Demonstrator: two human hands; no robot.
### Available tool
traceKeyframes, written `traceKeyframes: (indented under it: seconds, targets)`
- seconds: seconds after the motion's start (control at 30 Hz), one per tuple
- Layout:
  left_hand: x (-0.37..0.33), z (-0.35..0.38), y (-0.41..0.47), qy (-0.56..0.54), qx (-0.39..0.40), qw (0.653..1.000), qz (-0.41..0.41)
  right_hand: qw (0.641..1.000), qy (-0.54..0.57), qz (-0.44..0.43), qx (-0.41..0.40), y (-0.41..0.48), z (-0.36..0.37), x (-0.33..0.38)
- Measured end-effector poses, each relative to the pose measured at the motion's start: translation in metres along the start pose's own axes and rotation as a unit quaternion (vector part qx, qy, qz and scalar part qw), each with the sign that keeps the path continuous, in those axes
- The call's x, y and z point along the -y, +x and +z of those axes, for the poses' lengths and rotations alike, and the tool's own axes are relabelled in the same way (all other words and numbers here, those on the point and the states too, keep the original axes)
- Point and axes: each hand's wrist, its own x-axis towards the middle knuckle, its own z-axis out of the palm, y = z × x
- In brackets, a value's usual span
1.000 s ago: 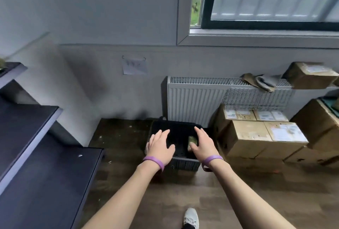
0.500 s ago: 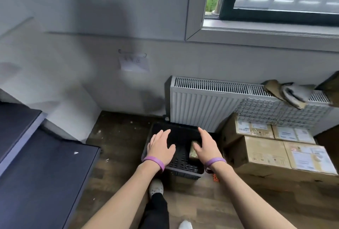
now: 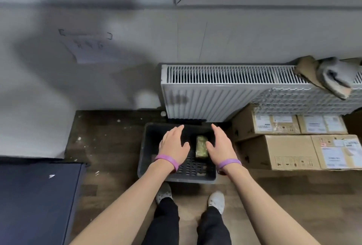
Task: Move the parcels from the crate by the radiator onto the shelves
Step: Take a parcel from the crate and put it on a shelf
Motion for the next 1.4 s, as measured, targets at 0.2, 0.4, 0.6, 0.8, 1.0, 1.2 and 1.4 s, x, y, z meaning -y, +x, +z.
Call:
traceKeyframes:
  seconds: [0.2, 0.4, 0.6, 0.8, 1.0, 1.2, 1.4]
  targets:
    - [0.035, 0.094, 0.082, 0.042, 0.041, 0.998, -0.029, 0.998, -0.008, 0.040, 0.046, 0.089, 0.055, -0.083]
    - [0.108, 0.219, 0.174, 0.061, 0.076, 0.994, -0.057, 0.987, -0.064, 0.082, 0.122, 0.168, 0.159, -0.204]
    - [0.195, 0.316, 0.249, 0.091, 0.090, 0.989, -0.071, 0.975, -0.144, 0.098, 0.136, 0.239, 0.278, -0.285]
    - [0.274, 0.372, 0.281, 0.101, 0.099, 0.988, -0.070, 0.964, -0.194, 0.170, 0.063, 0.303, 0.372, -0.340]
    - [0.324, 0.386, 0.280, 0.106, 0.119, 0.985, -0.060, 0.932, -0.314, 0.174, -0.049, 0.319, 0.419, -0.368]
    - [0.325, 0.378, 0.277, 0.094, 0.121, 0.986, -0.072, 0.941, -0.299, 0.143, -0.071, 0.315, 0.410, -0.354]
    - [0.284, 0.327, 0.234, 0.081, 0.132, 0.984, -0.086, 0.958, -0.275, 0.047, -0.060, 0.246, 0.353, -0.293]
